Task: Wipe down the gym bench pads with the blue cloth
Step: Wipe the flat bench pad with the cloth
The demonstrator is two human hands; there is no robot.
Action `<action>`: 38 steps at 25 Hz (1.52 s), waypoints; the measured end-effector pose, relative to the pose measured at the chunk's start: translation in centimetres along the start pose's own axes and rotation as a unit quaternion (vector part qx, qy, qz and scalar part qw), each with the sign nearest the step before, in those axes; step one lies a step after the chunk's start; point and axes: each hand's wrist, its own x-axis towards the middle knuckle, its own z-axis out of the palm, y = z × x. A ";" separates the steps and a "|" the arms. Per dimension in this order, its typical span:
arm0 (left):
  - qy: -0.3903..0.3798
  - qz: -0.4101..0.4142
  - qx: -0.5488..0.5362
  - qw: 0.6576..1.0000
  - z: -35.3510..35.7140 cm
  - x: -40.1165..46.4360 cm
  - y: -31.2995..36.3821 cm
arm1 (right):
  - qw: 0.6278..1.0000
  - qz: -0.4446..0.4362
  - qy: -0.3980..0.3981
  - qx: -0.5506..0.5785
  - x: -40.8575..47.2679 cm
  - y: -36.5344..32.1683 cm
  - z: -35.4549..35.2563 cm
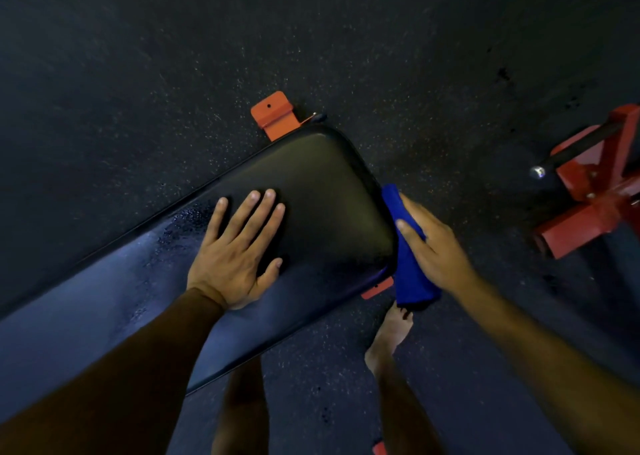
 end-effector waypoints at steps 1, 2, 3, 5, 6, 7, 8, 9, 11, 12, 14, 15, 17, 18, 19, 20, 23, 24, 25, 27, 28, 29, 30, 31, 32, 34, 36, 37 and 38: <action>0.000 0.000 0.001 1.000 0.0 0.0 0.0 | 1.000 0.005 0.002 -0.006 -0.5 0.3 0.3; 0.001 -0.001 0.001 1.000 0.0 0.0 0.0 | 1.000 -0.005 0.006 -0.011 0.2 0.1 0.5; 0.001 0.000 0.001 1.000 0.1 0.0 0.0 | 0.999 -0.026 0.019 -0.022 1.7 -0.4 0.6; 0.000 0.002 0.001 1.000 0.2 0.0 0.1 | 0.994 -0.087 0.036 -0.048 6.3 -2.3 0.8; 0.001 0.002 0.002 1.000 0.3 0.0 0.1 | 0.991 -0.111 0.029 -0.061 8.9 -3.3 0.8; 0.001 0.002 0.003 1.000 0.3 0.0 0.1 | 0.989 -0.127 0.015 -0.075 11.3 -4.4 0.8; 0.002 0.001 0.003 1.000 0.3 0.0 0.0 | 0.985 -0.146 -0.009 -0.094 13.4 -5.4 0.8; 0.003 0.001 0.004 1.000 0.3 -0.1 -0.1 | 0.978 -0.163 -0.040 -0.122 15.3 -6.4 0.7; 0.005 0.005 0.013 1.000 0.1 0.0 0.0 | 0.965 -0.173 -0.111 -0.161 17.8 -8.1 0.2; 0.005 0.005 0.014 1.000 -0.1 0.1 0.1 | 0.962 -0.168 -0.134 -0.167 18.2 -8.6 -0.1; -0.001 0.005 0.013 1.000 -0.2 0.1 0.1 | 0.967 -0.154 -0.127 -0.158 17.4 -8.4 -0.8; -0.003 0.004 0.015 1.000 -0.2 0.1 0.2 | 0.974 -0.146 -0.094 -0.147 16.3 -7.6 -1.2; -0.009 0.003 0.021 1.000 -0.1 0.0 0.2 | 0.989 -0.102 0.013 -0.104 12.7 -5.2 -2.2; -0.011 0.003 0.022 1.000 -0.1 -0.1 0.1 | 0.992 -0.069 0.070 -0.074 10.3 -3.6 -2.7; -0.009 0.005 0.020 1.000 -0.1 -0.2 0.1 | 0.990 -0.036 0.127 -0.043 7.8 -2.0 -3.0; -0.006 0.009 0.018 1.000 -0.2 -0.2 0.2 | 0.984 -0.005 0.180 -0.012 5.1 -0.6 -3.0; -0.004 0.001 0.012 1.000 -0.1 -0.2 0.2 | 0.947 0.078 0.300 0.088 -0.9 1.3 -0.4; -0.004 0.003 0.008 1.000 -0.1 -0.3 0.2 | 0.929 0.100 0.337 0.118 -2.4 1.0 0.9; -0.003 0.005 0.008 1.000 -0.1 -0.4 0.3 | 0.911 0.116 0.367 0.146 -3.3 0.6 2.3; 0.003 0.006 0.012 1.000 0.0 -0.4 0.4 | 0.893 0.127 0.389 0.188 -3.9 -0.4 5.4; 0.008 0.005 0.014 1.000 0.1 -0.4 0.4 | 0.890 0.123 0.390 0.203 -3.7 -0.8 6.8; 0.012 0.005 0.015 1.000 0.2 -0.4 0.4 | 0.887 0.121 0.389 0.217 -3.3 -0.9 8.0; 0.013 0.005 0.015 1.000 0.3 -0.5 0.4 | 0.884 0.122 0.387 0.231 -2.9 -0.9 8.8; 0.016 0.004 0.015 1.000 0.4 -0.5 0.4 | 0.883 0.122 0.382 0.243 -2.6 -0.8 9.0; 0.019 0.003 0.018 1.000 0.5 -0.5 0.4 | 0.885 0.117 0.374 0.250 -2.4 -0.5 9.0; 0.021 0.002 0.022 1.000 0.5 -0.5 0.4 | 0.893 0.103 0.351 0.264 -2.7 -0.2 8.6; 0.020 0.000 0.027 0.999 0.3 -0.6 0.6 | 0.891 0.087 0.342 0.284 -3.7 -0.5 8.6; 0.020 -0.001 0.028 0.999 0.3 -0.7 0.7 | 0.890 0.081 0.343 0.291 -4.2 -0.8 8.8; 0.020 -0.002 0.030 0.999 0.3 -0.7 0.9 | 0.887 0.080 0.344 0.297 -4.6 -0.9 9.1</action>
